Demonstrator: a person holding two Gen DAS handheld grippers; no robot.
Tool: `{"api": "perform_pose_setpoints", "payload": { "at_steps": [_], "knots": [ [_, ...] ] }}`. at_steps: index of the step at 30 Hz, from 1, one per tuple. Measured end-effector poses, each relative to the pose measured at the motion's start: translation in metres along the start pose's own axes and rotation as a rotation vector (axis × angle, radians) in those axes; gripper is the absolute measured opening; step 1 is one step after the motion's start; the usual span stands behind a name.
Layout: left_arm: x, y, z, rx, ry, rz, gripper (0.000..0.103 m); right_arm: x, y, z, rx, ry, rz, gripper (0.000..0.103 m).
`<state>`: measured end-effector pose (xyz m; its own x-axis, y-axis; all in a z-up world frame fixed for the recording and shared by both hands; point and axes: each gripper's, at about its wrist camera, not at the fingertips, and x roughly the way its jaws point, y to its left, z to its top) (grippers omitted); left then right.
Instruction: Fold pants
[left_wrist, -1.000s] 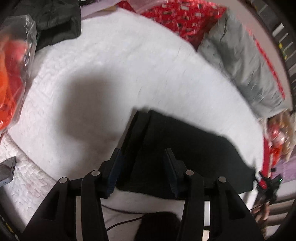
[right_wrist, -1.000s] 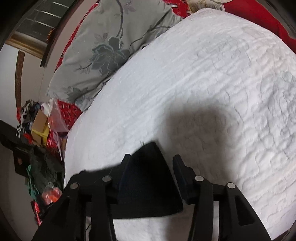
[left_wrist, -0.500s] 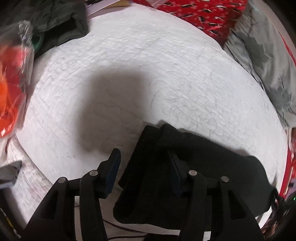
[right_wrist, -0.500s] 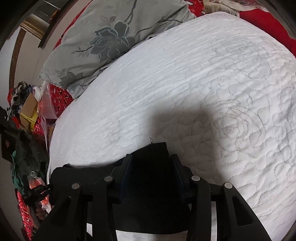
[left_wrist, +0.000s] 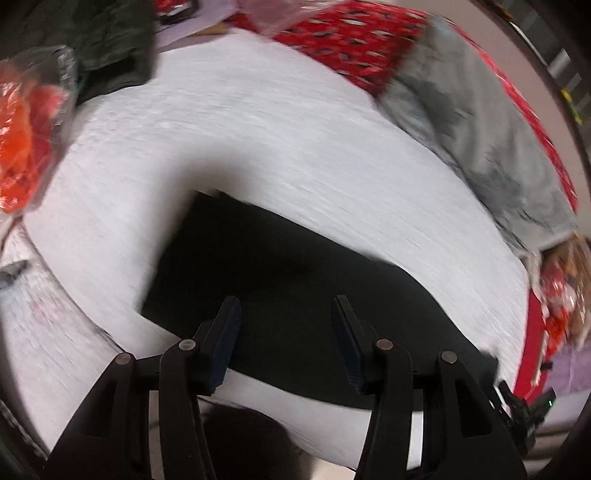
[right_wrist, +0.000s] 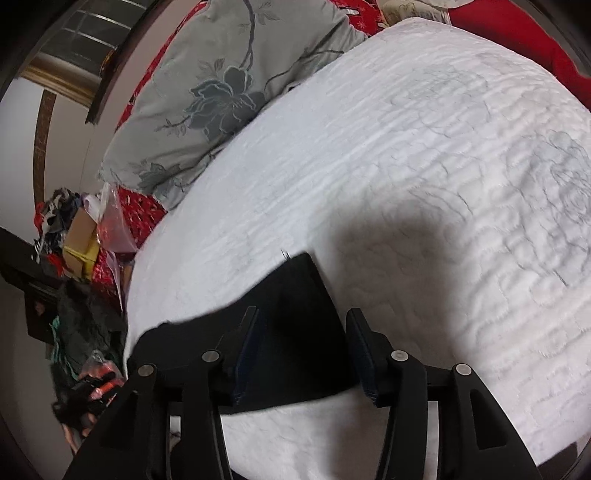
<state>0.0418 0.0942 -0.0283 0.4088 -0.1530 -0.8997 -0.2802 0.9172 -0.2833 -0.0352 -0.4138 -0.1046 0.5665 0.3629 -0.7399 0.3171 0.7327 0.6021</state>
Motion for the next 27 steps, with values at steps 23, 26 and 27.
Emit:
{"api": "perform_pose_setpoints", "payload": {
  "at_steps": [23, 26, 27],
  "knots": [
    [0.007, -0.259, -0.122, 0.439, 0.145, -0.120, 0.050, -0.048, -0.006, -0.006, -0.154, -0.028, -0.025, 0.066],
    [0.014, -0.267, -0.131, 0.428, 0.175, -0.124, 0.050, -0.054, -0.013, -0.001, -0.149, -0.033, -0.027, 0.066],
    [0.016, -0.267, -0.134, 0.421, 0.186, -0.124, 0.050, -0.057, -0.017, 0.000, -0.148, -0.034, -0.027, 0.067]
  ]
}}
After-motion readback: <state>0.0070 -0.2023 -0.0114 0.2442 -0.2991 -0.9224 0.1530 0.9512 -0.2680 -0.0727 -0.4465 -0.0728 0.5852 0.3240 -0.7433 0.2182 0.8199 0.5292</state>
